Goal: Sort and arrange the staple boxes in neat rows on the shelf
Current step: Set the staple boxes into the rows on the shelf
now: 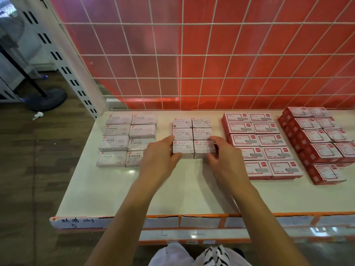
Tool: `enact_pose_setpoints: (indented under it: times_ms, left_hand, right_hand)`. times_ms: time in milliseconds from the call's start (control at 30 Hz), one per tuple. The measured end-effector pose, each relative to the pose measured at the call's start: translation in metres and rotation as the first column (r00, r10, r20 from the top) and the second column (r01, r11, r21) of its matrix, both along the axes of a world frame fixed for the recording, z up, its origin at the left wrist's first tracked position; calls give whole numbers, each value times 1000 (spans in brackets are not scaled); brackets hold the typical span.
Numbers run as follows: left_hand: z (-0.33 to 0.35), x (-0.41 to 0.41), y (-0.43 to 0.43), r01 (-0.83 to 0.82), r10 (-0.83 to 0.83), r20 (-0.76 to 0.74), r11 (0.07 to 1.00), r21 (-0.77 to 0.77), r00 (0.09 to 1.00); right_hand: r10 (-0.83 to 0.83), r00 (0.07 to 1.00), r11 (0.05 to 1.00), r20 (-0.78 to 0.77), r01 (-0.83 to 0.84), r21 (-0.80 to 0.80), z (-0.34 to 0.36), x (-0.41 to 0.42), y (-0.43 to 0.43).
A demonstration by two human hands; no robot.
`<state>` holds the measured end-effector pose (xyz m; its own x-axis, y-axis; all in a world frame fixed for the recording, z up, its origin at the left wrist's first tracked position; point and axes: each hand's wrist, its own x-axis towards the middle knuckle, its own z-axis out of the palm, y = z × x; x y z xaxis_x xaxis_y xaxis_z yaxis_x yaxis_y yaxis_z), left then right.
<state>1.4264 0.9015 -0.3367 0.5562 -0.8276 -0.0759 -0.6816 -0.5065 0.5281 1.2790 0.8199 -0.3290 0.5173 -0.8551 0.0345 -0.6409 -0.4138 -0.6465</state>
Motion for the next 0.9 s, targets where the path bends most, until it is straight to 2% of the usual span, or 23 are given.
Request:
enact_pose_setpoints:
  times_ms: [167, 267, 400, 533, 733, 900]
  left_hand:
    - [4, -4, 2, 8, -8, 5, 1000, 10, 1000]
    - [12, -13, 3, 3, -6, 126, 1000, 29, 992]
    - [27, -30, -5, 1, 10, 227, 999, -51, 974]
    - [35, -56, -25, 116, -81, 283, 987, -108, 956]
    - [41, -128, -62, 281, -227, 333, 952, -123, 915]
    - [38, -204, -99, 415, -346, 357, 900, -135, 868]
  right_hand:
    - [10, 1000, 1000, -20, -10, 4, 0, 0, -1]
    - [38, 999, 999, -4, -38, -12, -2, 0, 0]
    - [4, 999, 994, -54, -10, -110, 3, -10, -3]
    - [-41, 997, 979, -71, 26, -203, 12, -40, -11]
    - [-114, 993, 968, 13, 114, -225, 14, -107, -31]
    - [-193, 981, 961, -38, 181, -209, 14, -188, -58]
